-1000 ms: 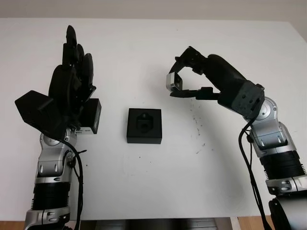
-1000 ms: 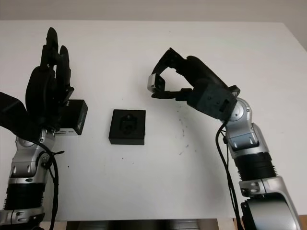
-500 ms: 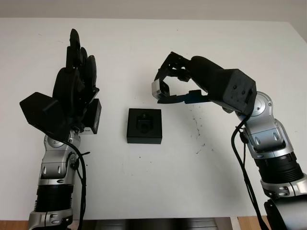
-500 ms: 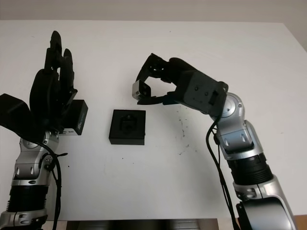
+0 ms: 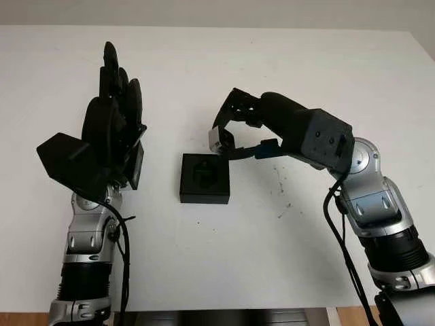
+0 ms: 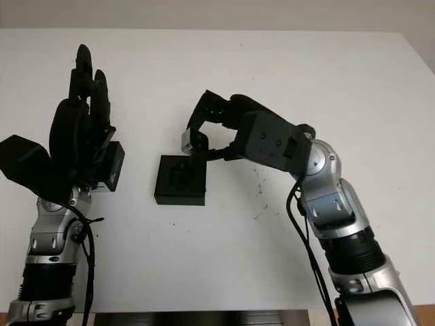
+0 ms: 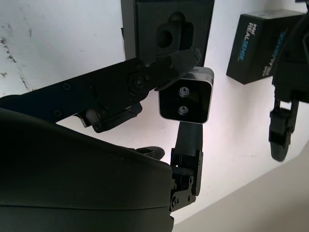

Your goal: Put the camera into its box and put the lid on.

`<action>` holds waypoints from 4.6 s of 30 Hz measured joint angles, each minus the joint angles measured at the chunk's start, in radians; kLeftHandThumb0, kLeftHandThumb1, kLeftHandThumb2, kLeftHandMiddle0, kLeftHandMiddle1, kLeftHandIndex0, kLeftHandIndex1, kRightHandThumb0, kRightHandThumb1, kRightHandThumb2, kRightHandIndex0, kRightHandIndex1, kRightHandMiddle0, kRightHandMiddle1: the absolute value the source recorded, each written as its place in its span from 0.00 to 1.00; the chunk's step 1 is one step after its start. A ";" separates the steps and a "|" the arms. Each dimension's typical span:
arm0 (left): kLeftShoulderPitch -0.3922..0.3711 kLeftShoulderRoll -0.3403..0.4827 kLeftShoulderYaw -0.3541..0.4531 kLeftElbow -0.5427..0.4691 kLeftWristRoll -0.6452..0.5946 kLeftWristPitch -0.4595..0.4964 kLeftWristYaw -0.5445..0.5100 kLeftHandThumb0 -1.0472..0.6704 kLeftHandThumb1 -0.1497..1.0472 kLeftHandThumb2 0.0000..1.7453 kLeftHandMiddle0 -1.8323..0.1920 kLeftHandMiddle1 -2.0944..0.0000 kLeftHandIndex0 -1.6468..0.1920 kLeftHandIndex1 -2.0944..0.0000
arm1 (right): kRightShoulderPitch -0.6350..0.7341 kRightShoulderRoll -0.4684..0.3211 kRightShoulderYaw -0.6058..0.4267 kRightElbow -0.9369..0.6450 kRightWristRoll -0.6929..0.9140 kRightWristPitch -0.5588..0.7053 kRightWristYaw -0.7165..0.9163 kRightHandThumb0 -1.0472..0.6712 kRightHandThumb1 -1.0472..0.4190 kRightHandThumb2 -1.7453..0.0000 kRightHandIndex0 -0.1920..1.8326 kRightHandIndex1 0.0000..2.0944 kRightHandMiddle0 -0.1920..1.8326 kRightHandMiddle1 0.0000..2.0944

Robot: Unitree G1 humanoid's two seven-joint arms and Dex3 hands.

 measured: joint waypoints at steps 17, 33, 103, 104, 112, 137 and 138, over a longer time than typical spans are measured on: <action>0.000 -0.015 -0.010 0.003 0.025 -0.010 0.029 0.17 1.00 0.33 1.00 1.00 1.00 1.00 | 0.043 -0.004 0.026 -0.039 -0.034 -0.019 0.017 0.38 0.00 0.97 0.25 0.03 0.21 0.96; 0.000 -0.016 -0.009 0.006 0.024 -0.026 0.030 0.17 1.00 0.33 1.00 1.00 1.00 1.00 | 0.055 0.046 0.096 -0.042 -0.092 -0.021 -0.014 0.38 0.00 0.96 0.24 0.03 0.22 0.99; 0.020 -0.002 0.005 -0.011 0.005 -0.032 0.003 0.15 1.00 0.30 1.00 1.00 1.00 1.00 | 0.145 0.102 0.100 0.040 -0.221 -0.145 -0.157 0.37 0.00 0.90 0.24 0.02 0.16 1.00; 0.020 -0.002 0.005 -0.012 0.005 -0.030 0.003 0.15 1.00 0.30 1.00 1.00 1.00 1.00 | 0.146 0.102 0.100 0.040 -0.222 -0.149 -0.160 0.36 0.00 0.90 0.23 0.02 0.15 1.00; 0.020 -0.002 0.006 -0.013 0.004 -0.027 -0.001 0.15 1.00 0.30 1.00 1.00 1.00 1.00 | 0.170 0.079 0.101 0.039 -0.252 -0.228 -0.169 0.30 0.00 0.95 0.14 0.01 0.00 0.67; 0.031 -0.003 0.008 -0.040 0.003 -0.002 -0.002 0.16 1.00 0.30 1.00 1.00 1.00 1.00 | 0.173 0.058 0.083 0.098 -0.171 -0.379 -0.141 0.27 0.01 0.96 0.09 0.02 0.00 0.48; 0.031 -0.004 0.008 -0.039 0.003 -0.006 -0.002 0.17 1.00 0.30 1.00 1.00 1.00 1.00 | 0.171 0.061 0.077 0.106 -0.153 -0.381 -0.140 0.27 0.00 0.94 0.10 0.02 0.00 0.47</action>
